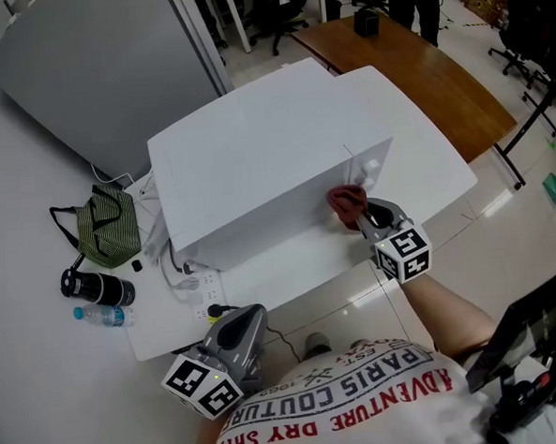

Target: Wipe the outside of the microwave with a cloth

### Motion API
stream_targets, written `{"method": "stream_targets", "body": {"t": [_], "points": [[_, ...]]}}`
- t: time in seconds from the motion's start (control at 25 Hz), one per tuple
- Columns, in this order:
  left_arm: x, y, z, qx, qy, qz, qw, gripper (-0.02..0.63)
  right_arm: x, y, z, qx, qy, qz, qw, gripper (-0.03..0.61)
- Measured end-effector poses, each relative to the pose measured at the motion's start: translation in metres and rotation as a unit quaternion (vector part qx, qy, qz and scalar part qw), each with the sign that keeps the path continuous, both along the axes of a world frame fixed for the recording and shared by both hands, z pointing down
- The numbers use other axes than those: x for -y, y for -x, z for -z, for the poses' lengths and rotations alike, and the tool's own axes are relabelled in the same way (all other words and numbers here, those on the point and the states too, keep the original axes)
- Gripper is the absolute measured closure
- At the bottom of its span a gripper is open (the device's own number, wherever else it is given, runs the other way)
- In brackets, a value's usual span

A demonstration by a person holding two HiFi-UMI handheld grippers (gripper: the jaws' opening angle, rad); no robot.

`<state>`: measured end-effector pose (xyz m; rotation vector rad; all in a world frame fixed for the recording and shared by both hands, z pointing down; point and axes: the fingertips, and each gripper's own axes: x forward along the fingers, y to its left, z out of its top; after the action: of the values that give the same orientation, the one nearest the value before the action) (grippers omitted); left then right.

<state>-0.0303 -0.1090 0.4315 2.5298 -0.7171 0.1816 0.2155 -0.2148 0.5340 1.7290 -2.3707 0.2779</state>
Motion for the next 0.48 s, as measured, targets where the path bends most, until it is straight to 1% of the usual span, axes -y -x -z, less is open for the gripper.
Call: {"method": "stream_targets", "body": {"t": [0.12,0.2,0.32,0.4,0.48], "points": [[-0.009,0.002,0.003,-0.007,-0.005,0.012,0.9999,0.607,-0.011,0.028,0.027,-0.027,-0.015,0.067,0.997,0.533],[-0.016,0.005,0.007,-0.011,-0.008,0.022,0.9997,0.607,-0.018,0.05,0.052,-0.03,-0.023,0.113,0.993,0.534],[-0.026,0.01,0.016,-0.015,-0.013,0.039,0.999,0.607,-0.027,0.085,0.097,-0.003,-0.029,0.181,0.983,0.532],[-0.03,0.02,0.02,-0.017,-0.018,0.051,0.9984,0.607,-0.029,0.115,0.125,0.009,-0.031,0.228,0.973,0.533],[-0.03,0.037,0.022,-0.018,-0.027,0.065,0.9973,0.607,-0.024,0.149,0.149,0.031,-0.026,0.269,0.962,0.532]]}}
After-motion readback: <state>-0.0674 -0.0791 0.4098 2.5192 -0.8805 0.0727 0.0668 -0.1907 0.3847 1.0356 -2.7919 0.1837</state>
